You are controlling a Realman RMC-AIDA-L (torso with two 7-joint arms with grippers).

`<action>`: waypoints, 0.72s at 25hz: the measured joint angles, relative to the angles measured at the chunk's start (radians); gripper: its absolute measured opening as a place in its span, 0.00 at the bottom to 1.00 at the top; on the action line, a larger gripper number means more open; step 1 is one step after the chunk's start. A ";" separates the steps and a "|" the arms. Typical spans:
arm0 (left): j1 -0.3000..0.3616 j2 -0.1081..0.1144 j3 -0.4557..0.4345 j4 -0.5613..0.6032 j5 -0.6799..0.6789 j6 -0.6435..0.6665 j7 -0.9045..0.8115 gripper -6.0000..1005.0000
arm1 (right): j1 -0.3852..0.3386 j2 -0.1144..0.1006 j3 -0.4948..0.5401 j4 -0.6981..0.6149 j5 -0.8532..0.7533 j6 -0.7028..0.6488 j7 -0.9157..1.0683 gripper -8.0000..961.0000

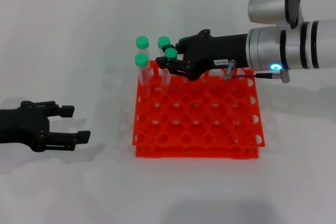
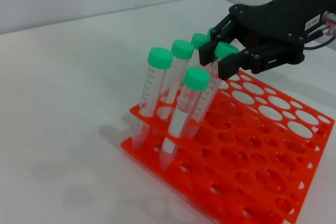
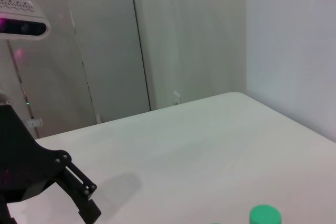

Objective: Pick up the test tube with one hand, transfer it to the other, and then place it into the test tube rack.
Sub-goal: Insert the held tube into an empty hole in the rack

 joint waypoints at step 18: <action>-0.004 0.001 -0.001 -0.008 0.000 -0.002 0.002 0.86 | 0.011 0.000 -0.010 -0.006 0.000 0.001 0.000 0.38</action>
